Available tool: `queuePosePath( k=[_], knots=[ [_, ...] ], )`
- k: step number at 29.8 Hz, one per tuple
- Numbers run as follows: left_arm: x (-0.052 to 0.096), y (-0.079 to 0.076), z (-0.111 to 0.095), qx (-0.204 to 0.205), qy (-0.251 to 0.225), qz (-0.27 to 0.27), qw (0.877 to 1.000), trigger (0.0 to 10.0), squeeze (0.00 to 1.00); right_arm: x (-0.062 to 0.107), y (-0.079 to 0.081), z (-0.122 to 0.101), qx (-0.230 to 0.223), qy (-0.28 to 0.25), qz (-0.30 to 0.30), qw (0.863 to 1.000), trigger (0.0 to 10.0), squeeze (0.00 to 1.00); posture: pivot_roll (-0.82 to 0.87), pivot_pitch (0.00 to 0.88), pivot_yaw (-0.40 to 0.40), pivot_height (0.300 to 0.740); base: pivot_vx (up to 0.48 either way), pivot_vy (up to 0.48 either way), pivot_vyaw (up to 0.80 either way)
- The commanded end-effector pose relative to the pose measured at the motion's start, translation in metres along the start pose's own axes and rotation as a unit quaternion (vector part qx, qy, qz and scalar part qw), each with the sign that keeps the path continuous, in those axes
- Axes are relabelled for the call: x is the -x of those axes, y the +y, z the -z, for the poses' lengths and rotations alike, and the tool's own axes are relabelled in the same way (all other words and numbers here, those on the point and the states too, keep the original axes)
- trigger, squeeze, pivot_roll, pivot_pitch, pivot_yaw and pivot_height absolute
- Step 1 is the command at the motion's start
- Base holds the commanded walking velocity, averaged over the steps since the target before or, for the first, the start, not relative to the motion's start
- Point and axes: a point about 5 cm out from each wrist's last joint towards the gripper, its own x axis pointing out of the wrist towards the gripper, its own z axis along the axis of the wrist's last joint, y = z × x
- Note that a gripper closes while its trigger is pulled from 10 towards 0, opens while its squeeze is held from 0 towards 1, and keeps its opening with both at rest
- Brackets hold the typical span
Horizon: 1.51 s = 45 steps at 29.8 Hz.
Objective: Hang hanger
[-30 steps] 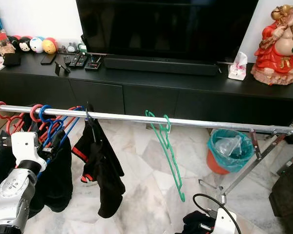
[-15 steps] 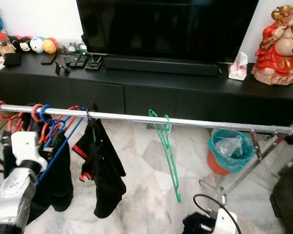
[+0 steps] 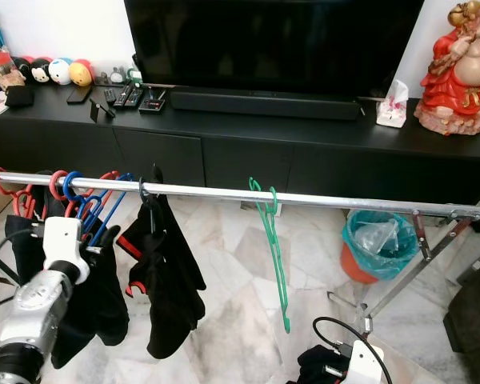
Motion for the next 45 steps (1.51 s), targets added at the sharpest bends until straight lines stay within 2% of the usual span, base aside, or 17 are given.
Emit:
queuePosePath(
  k=[1,6,12,23,31,38,45],
  knots=[
    [0.000,0.016,0.001,-0.026,0.017,-0.033,0.999,10.0,0.00,-0.001,0.001,-0.003,0.002,-0.005,-0.001,1.000,10.0,0.00,0.04,0.020,-0.002,0.740,0.000,0.000,0.00],
    [-0.004,0.025,0.000,-0.029,0.026,-0.057,0.998,10.0,0.00,-0.001,0.001,-0.003,0.001,-0.005,-0.001,1.000,10.0,0.00,0.04,0.022,-0.001,0.740,0.000,0.000,0.00],
    [-0.012,0.014,0.001,-0.006,0.036,-0.039,0.999,10.0,0.00,0.000,0.001,-0.002,0.000,-0.005,0.001,1.000,10.0,0.00,0.03,0.022,0.000,0.740,0.000,0.000,0.00],
    [-0.018,0.009,0.002,0.001,0.042,-0.043,0.998,10.0,0.00,0.000,-0.001,-0.002,0.000,-0.005,0.003,1.000,10.0,0.00,0.02,0.026,0.001,0.740,0.000,0.000,0.00],
    [-0.022,0.004,0.005,0.059,0.053,-0.026,0.997,10.0,0.00,0.000,-0.002,0.000,-0.001,-0.005,0.004,1.000,10.0,0.00,0.02,0.032,0.005,0.740,0.000,0.000,0.00],
    [-0.022,0.003,0.009,0.066,0.071,-0.006,0.995,10.0,0.00,0.001,-0.002,0.001,0.000,-0.003,0.003,1.000,10.0,0.00,0.02,0.034,0.005,0.740,0.000,0.000,0.00],
    [-0.021,0.004,0.010,0.051,0.078,-0.011,0.996,10.0,0.00,0.001,-0.001,0.001,-0.002,-0.004,0.003,1.000,10.0,0.00,0.02,0.034,0.008,0.740,0.000,0.000,0.00]
  ],
)
